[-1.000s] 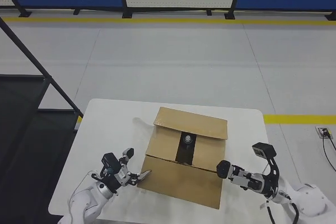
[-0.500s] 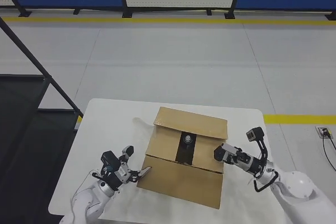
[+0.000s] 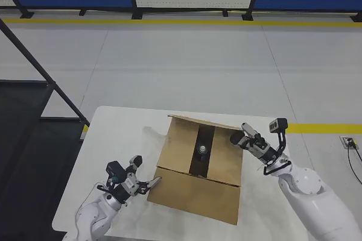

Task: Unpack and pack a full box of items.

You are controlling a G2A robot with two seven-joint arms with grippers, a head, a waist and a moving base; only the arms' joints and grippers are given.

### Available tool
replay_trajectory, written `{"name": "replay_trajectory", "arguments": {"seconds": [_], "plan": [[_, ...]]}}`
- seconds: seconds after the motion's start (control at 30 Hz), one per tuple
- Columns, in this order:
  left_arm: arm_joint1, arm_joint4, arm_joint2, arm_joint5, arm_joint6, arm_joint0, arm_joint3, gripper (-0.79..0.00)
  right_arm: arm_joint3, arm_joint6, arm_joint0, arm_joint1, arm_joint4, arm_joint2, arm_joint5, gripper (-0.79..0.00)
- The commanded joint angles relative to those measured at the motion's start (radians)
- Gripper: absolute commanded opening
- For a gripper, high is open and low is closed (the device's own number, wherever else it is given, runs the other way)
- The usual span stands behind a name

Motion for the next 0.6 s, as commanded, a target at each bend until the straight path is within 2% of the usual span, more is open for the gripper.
{"name": "replay_trajectory", "arguments": {"seconds": [0.0, 0.3, 0.57], "plan": [[0.000, -0.006, 0.003, 0.001, -0.001, -0.003, 0.003, 0.000, -0.001, -0.092, 0.027, -0.012, -0.068, -0.013, 0.012, 0.000], [0.004, -0.020, 0.008, -0.004, -0.003, -0.013, 0.007, 0.000, 0.066, -0.424, 0.193, -0.085, -0.378, -0.139, 0.213, 0.000], [0.009, -0.004, 0.017, -0.019, -0.004, -0.014, 0.014, 0.000, 0.206, -0.522, 0.305, -0.153, -0.482, -0.229, 0.346, 0.000]]}}
